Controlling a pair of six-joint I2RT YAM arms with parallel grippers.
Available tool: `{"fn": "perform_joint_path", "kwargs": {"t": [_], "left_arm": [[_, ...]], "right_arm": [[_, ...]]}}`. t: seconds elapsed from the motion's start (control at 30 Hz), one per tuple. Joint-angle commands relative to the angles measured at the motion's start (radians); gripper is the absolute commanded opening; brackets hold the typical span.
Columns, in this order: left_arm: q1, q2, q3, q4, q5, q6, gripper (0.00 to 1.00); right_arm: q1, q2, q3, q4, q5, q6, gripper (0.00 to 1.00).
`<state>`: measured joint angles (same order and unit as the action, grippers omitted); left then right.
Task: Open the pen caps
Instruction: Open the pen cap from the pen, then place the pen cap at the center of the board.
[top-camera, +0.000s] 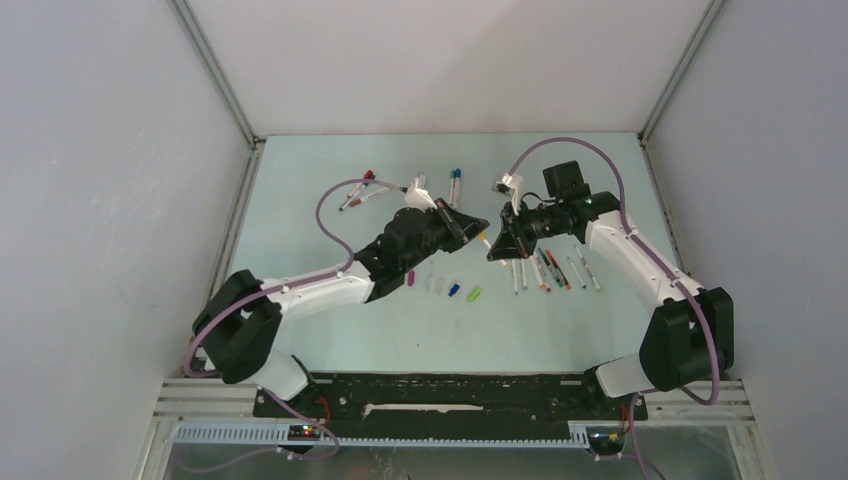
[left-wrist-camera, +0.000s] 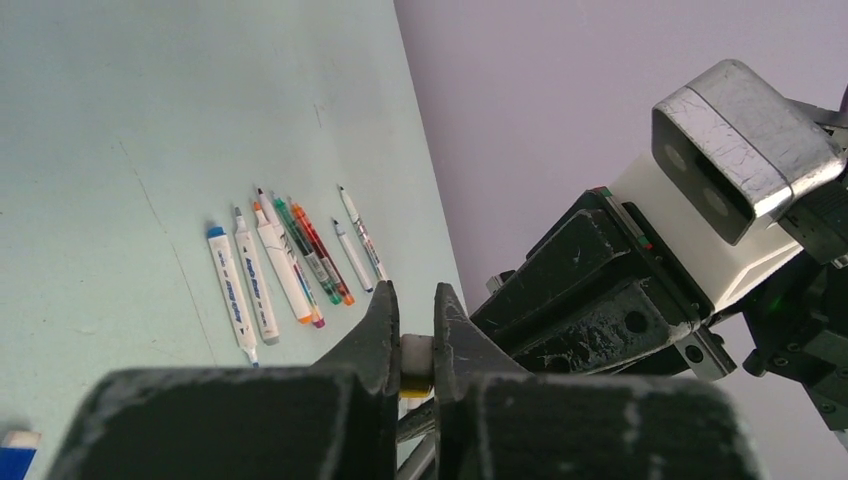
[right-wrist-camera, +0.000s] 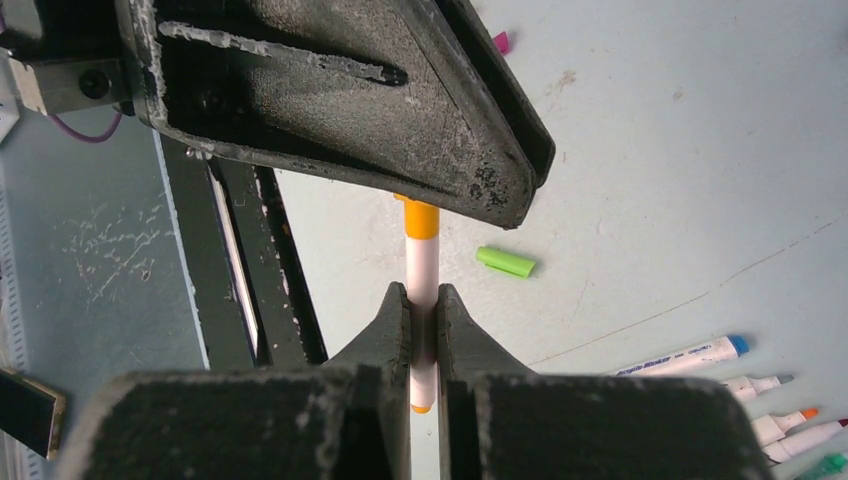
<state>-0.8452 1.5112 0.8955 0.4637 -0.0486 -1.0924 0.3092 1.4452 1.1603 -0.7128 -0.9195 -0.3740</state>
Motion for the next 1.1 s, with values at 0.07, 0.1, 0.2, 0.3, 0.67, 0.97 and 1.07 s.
{"fn": "perform_joint_path", "kwargs": {"t": [0.07, 0.1, 0.2, 0.3, 0.67, 0.97, 1.07], "left_arm": [[0.054, -0.096, 0.075, -0.068, -0.128, 0.137, 0.00], [0.088, -0.110, 0.092, -0.083, -0.138, 0.147, 0.00], [0.204, -0.148, 0.125, -0.085, -0.175, 0.128, 0.00], [0.275, -0.180, 0.155, -0.079, -0.214, 0.110, 0.00], [0.368, -0.269, 0.125, -0.038, -0.185, 0.111, 0.00], [0.363, -0.314, -0.102, 0.016, 0.110, 0.141, 0.00], [0.328, -0.338, -0.148, -0.019, 0.156, 0.184, 0.01]], "right_arm": [[0.023, -0.001, 0.006, 0.003, 0.007, -0.014, 0.00], [0.031, -0.001, 0.006, 0.002, 0.008, -0.018, 0.00], [0.048, 0.002, 0.006, -0.002, 0.010, -0.024, 0.00], [0.051, -0.003, 0.006, -0.008, 0.007, -0.031, 0.00], [0.047, -0.004, 0.006, -0.008, 0.025, -0.037, 0.00], [-0.074, -0.044, 0.007, -0.045, 0.037, -0.113, 0.00], [-0.109, -0.057, 0.007, -0.045, 0.081, -0.122, 0.00]]}}
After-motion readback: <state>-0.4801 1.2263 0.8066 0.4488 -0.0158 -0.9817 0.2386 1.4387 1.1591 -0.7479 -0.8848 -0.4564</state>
